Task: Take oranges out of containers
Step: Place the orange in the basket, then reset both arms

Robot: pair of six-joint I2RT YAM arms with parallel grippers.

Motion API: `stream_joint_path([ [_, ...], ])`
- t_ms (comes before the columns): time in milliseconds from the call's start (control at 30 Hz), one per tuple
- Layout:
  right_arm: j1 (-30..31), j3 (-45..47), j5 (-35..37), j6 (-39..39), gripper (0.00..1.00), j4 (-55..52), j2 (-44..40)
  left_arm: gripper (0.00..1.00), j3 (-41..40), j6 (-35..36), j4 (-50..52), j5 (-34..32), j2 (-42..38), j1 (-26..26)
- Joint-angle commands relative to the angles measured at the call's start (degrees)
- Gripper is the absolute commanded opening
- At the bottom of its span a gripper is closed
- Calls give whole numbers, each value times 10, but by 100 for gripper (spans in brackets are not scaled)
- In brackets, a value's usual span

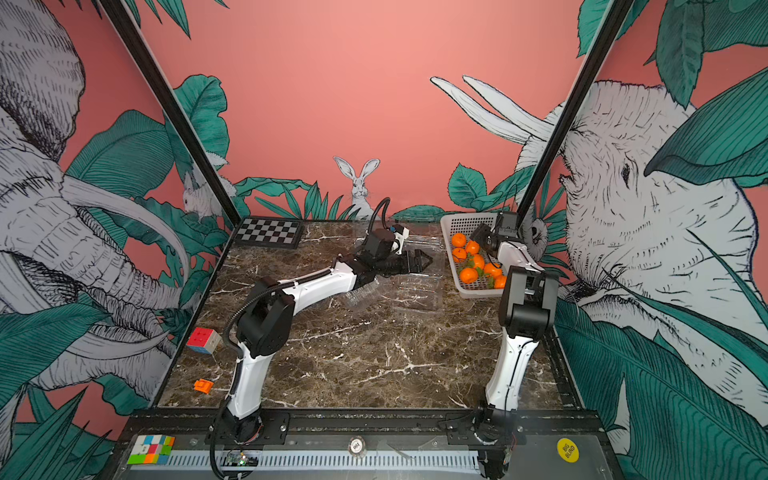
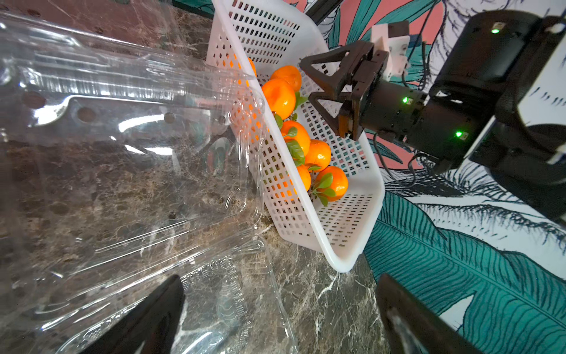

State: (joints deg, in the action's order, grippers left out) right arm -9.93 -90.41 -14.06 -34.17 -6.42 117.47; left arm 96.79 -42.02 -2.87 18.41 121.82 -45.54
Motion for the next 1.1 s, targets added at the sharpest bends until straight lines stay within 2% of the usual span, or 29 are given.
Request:
stream_joint_path([
  [0, -3, 29, -4, -6, 82, 46, -63, 99, -12, 10, 7, 1, -40, 4],
  [133, -2, 83, -12, -8, 99, 82, -118, 99, -34, 32, 24, -18, -74, 5],
  [367, 11, 177, -20, 0, 98, 108, -206, 99, -67, 72, 72, -43, -137, 22],
  [467, 24, 218, -3, 27, 99, 98, -252, 99, -94, 82, 101, -46, -180, 49],
  [633, 44, 292, 38, 52, 99, 86, -345, 99, -148, 128, 163, -81, -267, 118],
  [867, 65, 363, 94, 90, 98, 36, -434, 99, -233, 184, 244, -100, -396, 231],
  [1067, 79, 462, 157, 118, 99, 65, -509, 99, -304, 231, 325, -242, -453, 334],
])
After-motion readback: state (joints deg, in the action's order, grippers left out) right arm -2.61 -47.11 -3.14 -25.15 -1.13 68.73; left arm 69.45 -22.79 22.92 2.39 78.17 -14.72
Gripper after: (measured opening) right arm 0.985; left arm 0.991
